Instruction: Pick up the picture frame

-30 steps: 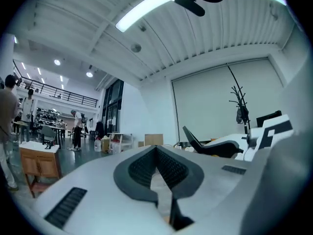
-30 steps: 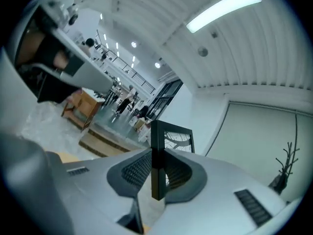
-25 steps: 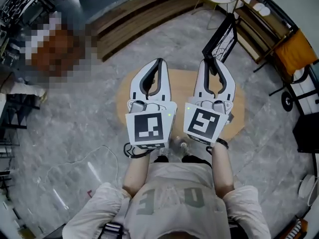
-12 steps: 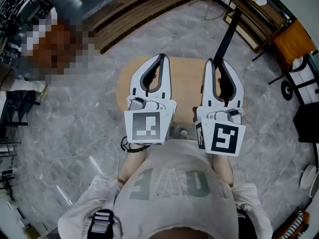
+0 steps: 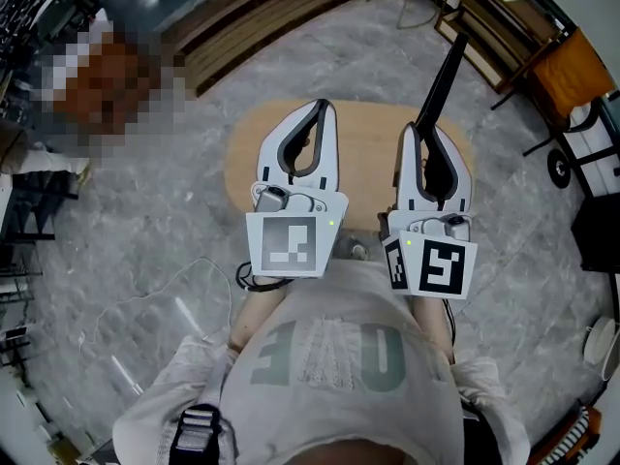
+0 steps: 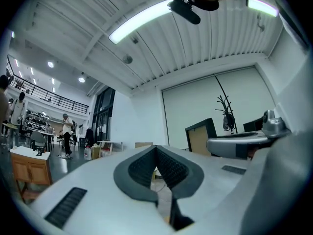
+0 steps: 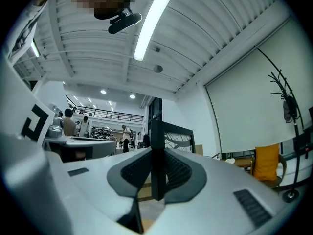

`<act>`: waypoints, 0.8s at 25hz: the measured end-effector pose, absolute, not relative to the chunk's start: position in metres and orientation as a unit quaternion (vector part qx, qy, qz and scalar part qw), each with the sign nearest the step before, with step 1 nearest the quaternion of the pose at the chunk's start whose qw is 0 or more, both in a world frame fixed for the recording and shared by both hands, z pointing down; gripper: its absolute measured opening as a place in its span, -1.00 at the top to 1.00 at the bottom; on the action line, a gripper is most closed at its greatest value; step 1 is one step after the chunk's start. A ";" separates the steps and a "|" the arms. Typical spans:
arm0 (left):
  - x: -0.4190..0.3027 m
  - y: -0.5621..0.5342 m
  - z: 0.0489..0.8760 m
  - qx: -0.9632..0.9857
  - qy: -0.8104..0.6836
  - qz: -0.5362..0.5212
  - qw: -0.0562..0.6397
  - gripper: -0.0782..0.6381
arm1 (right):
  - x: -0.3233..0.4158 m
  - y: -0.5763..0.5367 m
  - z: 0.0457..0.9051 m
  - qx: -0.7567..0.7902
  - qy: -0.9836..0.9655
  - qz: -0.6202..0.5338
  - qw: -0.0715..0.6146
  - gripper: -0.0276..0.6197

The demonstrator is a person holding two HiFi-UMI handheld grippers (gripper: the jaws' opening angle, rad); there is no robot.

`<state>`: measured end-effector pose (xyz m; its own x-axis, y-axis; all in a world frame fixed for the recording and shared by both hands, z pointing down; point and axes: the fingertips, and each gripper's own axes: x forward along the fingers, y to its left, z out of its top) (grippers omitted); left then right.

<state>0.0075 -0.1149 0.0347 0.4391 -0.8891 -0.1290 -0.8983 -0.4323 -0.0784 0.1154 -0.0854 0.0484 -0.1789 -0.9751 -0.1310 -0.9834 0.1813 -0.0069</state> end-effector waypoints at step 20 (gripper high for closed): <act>0.015 -0.113 0.041 -0.847 0.527 0.022 0.064 0.76 | 0.121 -0.088 0.054 -0.632 0.772 0.031 0.052 0.66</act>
<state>0.0145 -0.1134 0.0406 0.4439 -0.8898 -0.1056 -0.8956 -0.4366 -0.0856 0.1209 -0.0882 0.0543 -0.1945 -0.9735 -0.1203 -0.9800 0.1980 -0.0181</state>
